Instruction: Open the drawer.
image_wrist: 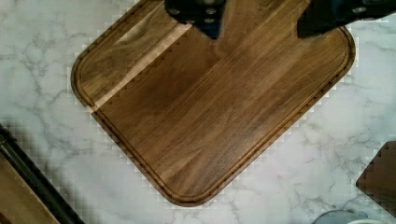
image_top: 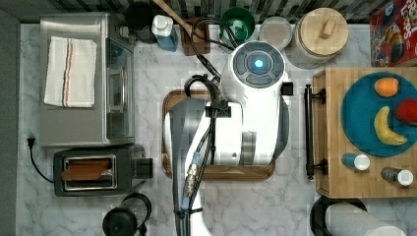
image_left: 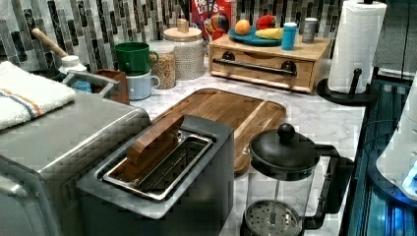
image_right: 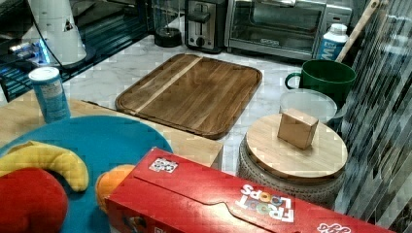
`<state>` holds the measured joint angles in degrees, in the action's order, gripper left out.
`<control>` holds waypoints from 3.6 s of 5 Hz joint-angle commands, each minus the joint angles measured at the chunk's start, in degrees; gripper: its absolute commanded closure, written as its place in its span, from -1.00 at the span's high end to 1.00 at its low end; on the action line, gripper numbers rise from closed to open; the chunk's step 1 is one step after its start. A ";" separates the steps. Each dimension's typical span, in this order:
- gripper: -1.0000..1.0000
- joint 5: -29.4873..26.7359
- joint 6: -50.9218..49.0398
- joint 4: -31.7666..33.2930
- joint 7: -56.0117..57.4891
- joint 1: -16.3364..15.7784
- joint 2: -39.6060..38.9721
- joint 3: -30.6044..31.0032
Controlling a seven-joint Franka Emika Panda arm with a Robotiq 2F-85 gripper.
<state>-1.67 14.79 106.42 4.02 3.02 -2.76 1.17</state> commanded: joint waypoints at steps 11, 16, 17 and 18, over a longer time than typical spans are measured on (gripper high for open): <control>1.00 11.55 19.73 7.36 53.81 10.18 -4.98 -5.84; 1.00 13.07 43.60 17.34 50.15 12.99 -12.84 -5.87; 1.00 15.67 44.48 18.21 46.94 16.23 -13.78 -2.94; 1.00 15.84 45.49 17.98 45.59 13.26 -15.55 -6.13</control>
<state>10.15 57.97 122.54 53.35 17.97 -18.77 -4.34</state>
